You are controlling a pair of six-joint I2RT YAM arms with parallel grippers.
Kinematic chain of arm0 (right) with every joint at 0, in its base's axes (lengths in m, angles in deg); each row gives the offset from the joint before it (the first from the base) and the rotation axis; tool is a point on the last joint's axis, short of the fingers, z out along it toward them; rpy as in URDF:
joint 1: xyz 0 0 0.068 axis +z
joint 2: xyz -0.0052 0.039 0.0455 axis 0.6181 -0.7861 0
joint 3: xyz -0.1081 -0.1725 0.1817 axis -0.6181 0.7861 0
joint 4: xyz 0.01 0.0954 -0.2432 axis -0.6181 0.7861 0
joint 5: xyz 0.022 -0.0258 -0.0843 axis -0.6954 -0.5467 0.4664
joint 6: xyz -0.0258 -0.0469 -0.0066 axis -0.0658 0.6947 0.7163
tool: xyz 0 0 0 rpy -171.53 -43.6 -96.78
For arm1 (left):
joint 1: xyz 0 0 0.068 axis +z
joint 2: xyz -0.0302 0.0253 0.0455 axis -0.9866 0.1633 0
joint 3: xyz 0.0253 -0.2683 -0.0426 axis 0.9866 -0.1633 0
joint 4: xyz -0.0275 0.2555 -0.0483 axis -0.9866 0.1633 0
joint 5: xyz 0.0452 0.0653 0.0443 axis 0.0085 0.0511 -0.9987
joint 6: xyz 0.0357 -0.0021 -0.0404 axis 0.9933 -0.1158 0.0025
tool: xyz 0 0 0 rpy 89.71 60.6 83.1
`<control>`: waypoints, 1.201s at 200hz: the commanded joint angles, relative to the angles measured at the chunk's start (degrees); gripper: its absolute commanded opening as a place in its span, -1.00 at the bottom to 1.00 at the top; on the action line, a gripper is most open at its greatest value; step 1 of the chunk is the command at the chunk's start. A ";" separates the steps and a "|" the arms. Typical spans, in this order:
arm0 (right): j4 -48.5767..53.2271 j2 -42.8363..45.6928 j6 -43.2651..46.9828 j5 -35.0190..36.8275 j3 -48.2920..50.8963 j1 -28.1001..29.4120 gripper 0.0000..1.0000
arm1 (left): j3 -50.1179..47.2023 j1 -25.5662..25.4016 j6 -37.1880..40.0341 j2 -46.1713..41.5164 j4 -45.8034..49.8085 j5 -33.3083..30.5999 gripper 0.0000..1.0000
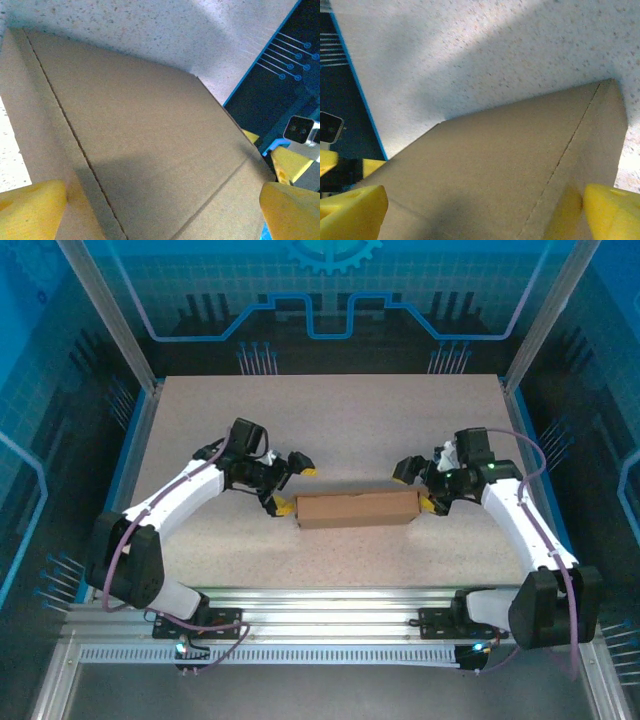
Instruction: Fold the paper box
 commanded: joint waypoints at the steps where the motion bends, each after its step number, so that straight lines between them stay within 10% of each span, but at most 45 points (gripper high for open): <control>1: -3.26 1.52 0.24 -7.02 0.17 -2.41 1.00 | 2.92 1.11 3.22 -0.38 -1.84 4.07 0.99; 176: -10.99 10.02 16.00 -6.35 4.42 -10.04 0.99 | 4.91 4.70 17.37 -3.65 1.56 -2.46 0.99; 240: -6.20 14.02 25.22 2.53 1.61 -9.18 0.32 | 2.78 4.70 34.82 -14.26 2.02 -12.12 0.97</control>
